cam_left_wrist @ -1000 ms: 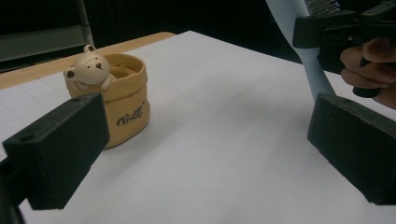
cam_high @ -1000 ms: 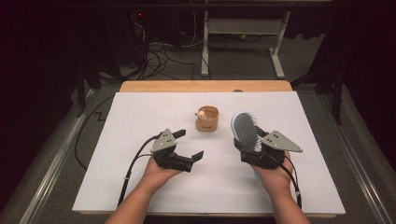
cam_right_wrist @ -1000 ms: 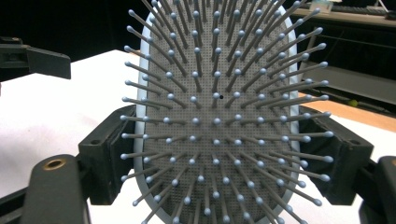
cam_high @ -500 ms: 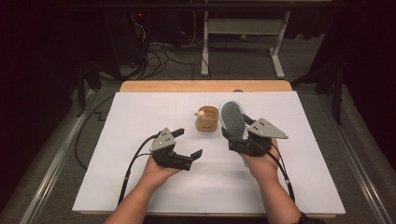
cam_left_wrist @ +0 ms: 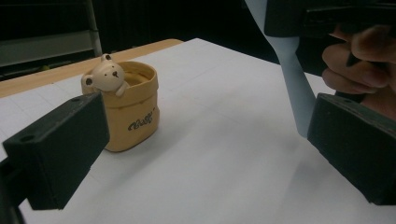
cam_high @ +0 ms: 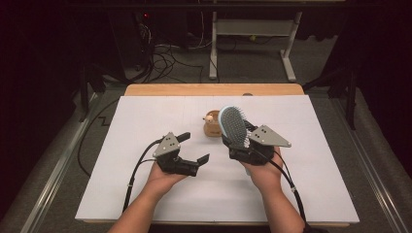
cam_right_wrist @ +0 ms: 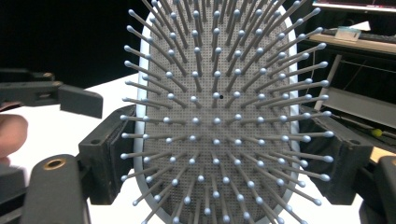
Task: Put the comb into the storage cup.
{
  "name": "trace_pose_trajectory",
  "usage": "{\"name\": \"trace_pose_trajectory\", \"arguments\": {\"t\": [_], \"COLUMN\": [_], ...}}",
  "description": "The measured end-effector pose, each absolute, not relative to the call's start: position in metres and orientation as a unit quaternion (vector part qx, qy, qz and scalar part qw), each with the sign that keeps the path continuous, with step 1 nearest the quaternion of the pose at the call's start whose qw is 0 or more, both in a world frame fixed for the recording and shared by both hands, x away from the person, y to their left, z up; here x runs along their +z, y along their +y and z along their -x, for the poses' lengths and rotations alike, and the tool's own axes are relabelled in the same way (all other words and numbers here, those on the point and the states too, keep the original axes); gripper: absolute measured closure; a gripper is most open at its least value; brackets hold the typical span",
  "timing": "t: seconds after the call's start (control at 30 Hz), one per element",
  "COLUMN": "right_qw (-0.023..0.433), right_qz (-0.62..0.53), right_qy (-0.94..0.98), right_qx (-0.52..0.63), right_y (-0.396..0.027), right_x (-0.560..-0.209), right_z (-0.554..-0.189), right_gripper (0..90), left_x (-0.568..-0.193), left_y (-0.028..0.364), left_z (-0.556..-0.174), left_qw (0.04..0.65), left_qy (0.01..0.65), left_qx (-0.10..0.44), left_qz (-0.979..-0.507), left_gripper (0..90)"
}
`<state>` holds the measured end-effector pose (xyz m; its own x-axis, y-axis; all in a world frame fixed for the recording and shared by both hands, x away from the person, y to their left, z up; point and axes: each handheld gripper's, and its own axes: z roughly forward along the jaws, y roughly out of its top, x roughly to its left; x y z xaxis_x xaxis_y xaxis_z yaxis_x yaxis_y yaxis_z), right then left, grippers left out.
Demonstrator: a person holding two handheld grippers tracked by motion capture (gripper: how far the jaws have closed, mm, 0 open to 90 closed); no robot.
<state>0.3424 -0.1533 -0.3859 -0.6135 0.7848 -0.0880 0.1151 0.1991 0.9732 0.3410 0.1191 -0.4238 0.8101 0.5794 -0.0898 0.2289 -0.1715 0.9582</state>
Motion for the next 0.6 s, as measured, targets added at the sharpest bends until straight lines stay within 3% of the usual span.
{"name": "trace_pose_trajectory", "arguments": {"t": [0.6], "right_qw": [0.308], "right_qz": [-0.314], "right_qy": [0.734], "right_qx": [0.518], "right_y": [-0.152], "right_x": [-0.407], "right_z": [-0.327], "right_gripper": [20.5], "left_x": [-0.412], "left_y": [0.125], "left_z": [-0.335], "left_qw": [0.594], "left_qy": [0.268], "left_qx": [0.149], "left_qz": [-0.744], "left_gripper": [0.0]}}
